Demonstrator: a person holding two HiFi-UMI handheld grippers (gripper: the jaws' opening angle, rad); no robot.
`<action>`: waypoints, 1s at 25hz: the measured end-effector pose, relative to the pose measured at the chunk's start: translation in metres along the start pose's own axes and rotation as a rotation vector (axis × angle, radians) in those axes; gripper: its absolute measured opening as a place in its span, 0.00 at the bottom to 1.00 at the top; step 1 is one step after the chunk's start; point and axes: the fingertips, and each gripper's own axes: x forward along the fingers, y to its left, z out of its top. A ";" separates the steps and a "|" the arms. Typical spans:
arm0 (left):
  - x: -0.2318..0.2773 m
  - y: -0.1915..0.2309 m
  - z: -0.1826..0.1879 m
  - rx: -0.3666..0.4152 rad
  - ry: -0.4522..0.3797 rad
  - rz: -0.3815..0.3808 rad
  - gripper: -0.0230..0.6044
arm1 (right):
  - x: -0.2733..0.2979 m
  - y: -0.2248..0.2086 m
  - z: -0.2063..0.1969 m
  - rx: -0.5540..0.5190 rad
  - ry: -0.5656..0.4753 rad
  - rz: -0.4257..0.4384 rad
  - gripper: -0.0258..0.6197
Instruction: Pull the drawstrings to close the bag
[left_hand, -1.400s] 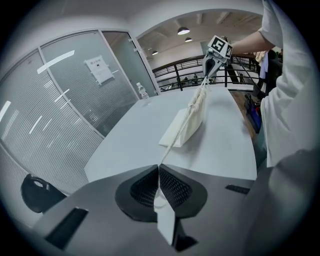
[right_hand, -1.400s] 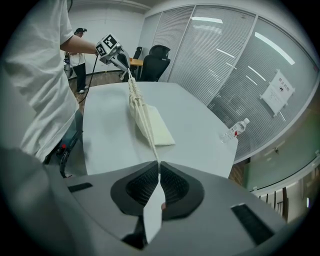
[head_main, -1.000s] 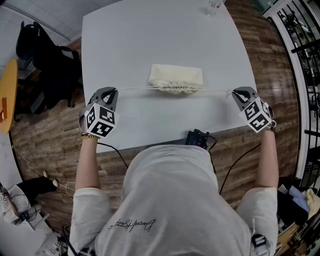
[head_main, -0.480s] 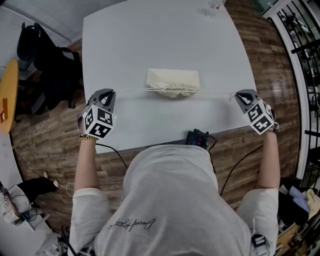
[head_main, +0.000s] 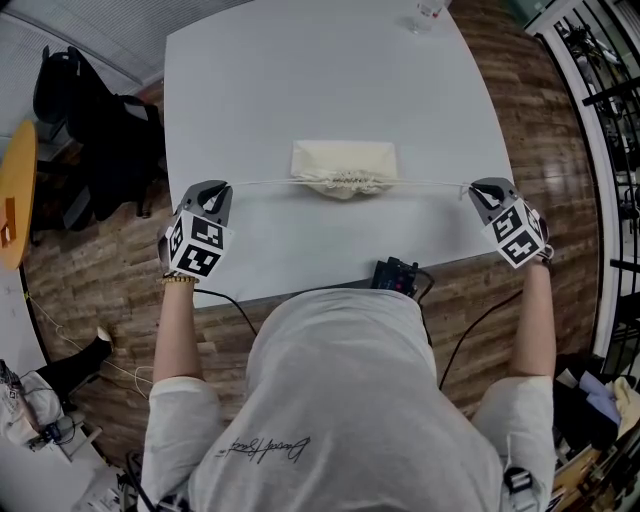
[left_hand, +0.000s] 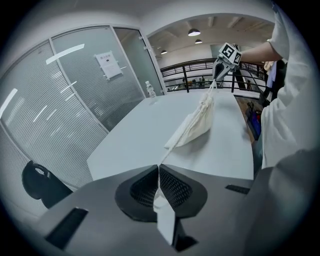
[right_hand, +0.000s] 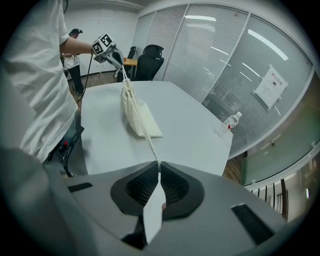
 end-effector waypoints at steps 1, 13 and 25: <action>0.000 -0.002 -0.001 -0.003 0.000 -0.004 0.06 | 0.000 0.001 -0.001 0.005 0.001 0.002 0.09; 0.000 -0.008 0.010 -0.011 -0.016 -0.020 0.06 | 0.001 0.004 -0.006 0.042 0.024 -0.005 0.09; 0.001 -0.024 0.019 -0.142 -0.077 -0.095 0.06 | 0.005 0.020 0.008 0.141 0.002 0.036 0.09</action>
